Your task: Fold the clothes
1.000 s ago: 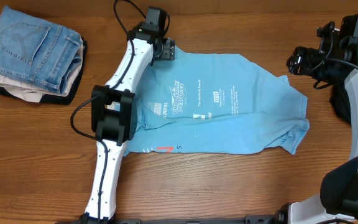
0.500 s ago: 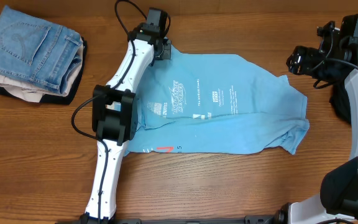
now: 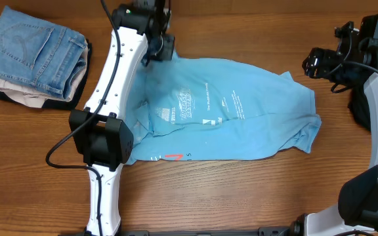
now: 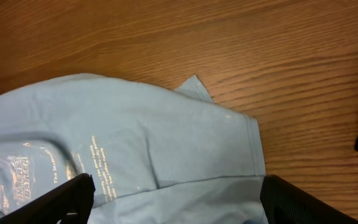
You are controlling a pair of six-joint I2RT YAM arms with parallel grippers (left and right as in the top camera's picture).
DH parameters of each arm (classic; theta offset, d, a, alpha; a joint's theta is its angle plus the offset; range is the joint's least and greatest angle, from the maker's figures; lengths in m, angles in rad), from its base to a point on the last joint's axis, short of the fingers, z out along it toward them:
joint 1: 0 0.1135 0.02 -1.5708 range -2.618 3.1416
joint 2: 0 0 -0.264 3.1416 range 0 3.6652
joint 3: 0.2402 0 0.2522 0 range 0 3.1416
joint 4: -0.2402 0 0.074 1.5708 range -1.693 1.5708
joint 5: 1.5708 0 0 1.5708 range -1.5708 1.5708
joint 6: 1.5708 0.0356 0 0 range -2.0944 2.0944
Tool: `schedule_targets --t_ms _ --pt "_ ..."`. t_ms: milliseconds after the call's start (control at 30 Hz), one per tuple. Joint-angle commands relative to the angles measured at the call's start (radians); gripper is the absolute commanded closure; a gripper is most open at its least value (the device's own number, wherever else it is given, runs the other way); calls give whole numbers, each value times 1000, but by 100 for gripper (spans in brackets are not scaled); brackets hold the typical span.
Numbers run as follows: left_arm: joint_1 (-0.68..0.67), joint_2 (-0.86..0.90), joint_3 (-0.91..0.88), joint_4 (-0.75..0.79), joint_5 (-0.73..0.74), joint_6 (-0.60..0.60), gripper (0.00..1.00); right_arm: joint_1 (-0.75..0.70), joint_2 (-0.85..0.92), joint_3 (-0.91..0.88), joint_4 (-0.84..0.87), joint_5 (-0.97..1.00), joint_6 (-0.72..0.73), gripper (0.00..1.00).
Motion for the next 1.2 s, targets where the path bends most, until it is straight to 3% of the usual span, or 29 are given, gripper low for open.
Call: schedule_targets --t_ms 0,267,433,467,533,600,733,933,1167 --pt "-19 -13 9 -140 47 28 96 4 -2 21 3 -12 -1 10" --pt "-66 -13 -16 -372 39 18 96 4 -2 21 3 -36 -1 10" --pt "-71 -13 -254 -306 37 -12 96 4 -1 21 13 -36 -1 10" --pt "-71 -13 -309 -285 37 -12 55 4 0 21 26 -36 -1 10" --pt "-70 -13 -367 -249 37 -12 7 6 7 21 68 -36 0 11" --pt "-70 -14 -367 -224 37 -32 0 15 39 21 118 -35 4 13" --pt "-70 -22 -347 -205 40 -57 0 51 177 22 220 -35 31 24" --pt "-70 -23 -342 -166 40 -56 0 114 374 22 357 113 140 43" --pt "-70 -23 -342 -160 40 -56 0 126 463 21 389 242 211 46"
